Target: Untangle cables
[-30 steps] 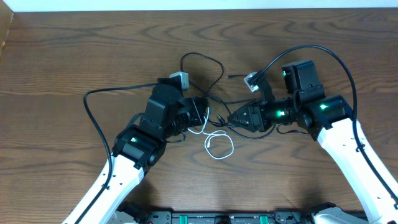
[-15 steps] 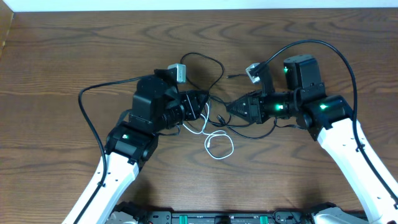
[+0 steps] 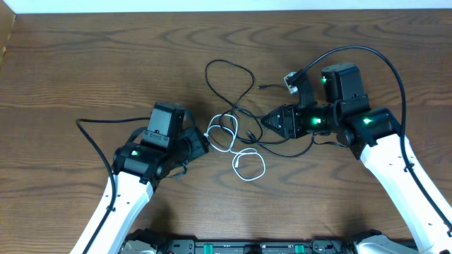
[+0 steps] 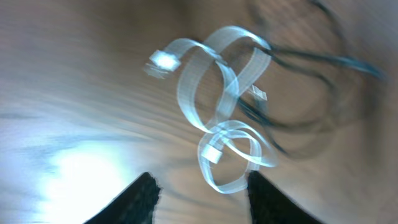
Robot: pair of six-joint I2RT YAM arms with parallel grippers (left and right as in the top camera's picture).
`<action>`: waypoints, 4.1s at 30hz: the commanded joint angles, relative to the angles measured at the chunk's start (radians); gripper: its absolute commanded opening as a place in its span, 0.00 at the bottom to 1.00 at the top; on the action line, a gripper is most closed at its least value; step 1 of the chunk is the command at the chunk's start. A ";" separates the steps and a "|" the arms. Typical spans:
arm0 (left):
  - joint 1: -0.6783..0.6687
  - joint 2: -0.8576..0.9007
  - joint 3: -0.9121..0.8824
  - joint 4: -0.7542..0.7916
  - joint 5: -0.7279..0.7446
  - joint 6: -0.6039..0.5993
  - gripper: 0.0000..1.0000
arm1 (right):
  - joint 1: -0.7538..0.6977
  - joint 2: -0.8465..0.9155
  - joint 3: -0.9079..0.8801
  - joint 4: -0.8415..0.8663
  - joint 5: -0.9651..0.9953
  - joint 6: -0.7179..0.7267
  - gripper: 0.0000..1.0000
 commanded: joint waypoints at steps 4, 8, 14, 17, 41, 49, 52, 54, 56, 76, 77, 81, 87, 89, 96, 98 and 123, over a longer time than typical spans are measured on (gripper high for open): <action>0.004 0.127 -0.049 0.100 -0.222 -0.092 0.73 | 0.009 -0.010 0.006 -0.005 0.038 0.006 0.43; -0.007 0.268 -0.056 0.171 -0.150 -0.125 0.70 | 0.009 -0.010 0.006 -0.012 0.038 0.006 0.43; -0.055 0.343 -0.056 0.252 -0.120 -0.126 0.68 | 0.009 -0.010 0.006 -0.013 0.038 0.006 0.44; -0.074 0.346 -0.056 0.260 -0.121 -0.147 0.69 | 0.009 -0.010 0.006 -0.013 0.038 0.006 0.45; -0.123 0.421 -0.054 0.391 -0.045 -0.168 0.08 | 0.009 -0.010 0.006 -0.040 0.037 0.006 0.44; -0.048 0.237 -0.054 0.401 0.202 -0.022 0.08 | 0.009 -0.010 0.006 -0.038 0.038 0.006 0.45; -0.036 0.146 -0.054 0.401 0.201 -0.022 0.08 | 0.009 -0.010 0.006 -0.037 0.038 0.006 0.45; -0.037 0.089 -0.054 0.400 0.201 -0.022 0.08 | 0.009 -0.010 0.006 -0.037 0.038 0.006 0.46; -0.037 0.048 -0.054 0.393 0.201 -0.027 0.08 | 0.009 -0.010 0.006 -0.037 0.037 0.006 0.46; 0.037 -0.144 -0.053 0.358 0.318 -0.573 0.08 | 0.062 0.056 0.005 -0.001 0.038 0.145 0.43; 0.037 -0.144 -0.053 0.358 0.319 -0.616 0.08 | 0.062 0.063 0.005 -0.002 0.037 0.145 0.42; 0.037 -0.144 -0.053 0.356 0.317 -0.674 0.07 | 0.062 0.068 0.005 0.000 0.039 0.175 0.38; 0.037 -0.144 -0.053 0.357 0.318 -0.628 0.08 | 0.062 0.068 0.005 0.018 0.041 0.186 0.36; 0.037 -0.144 -0.053 0.365 0.318 -0.548 0.08 | 0.062 0.068 0.005 0.018 0.041 0.186 0.36; 0.037 -0.145 -0.053 0.387 0.319 -0.311 0.08 | 0.062 0.068 0.005 0.018 0.066 0.185 0.37; 0.037 -0.145 -0.053 0.396 0.319 -0.294 0.08 | 0.062 0.068 0.005 0.022 0.068 0.186 0.37; 0.037 -0.144 -0.053 0.424 0.318 -0.026 0.08 | 0.062 0.069 0.005 0.042 0.067 0.187 0.35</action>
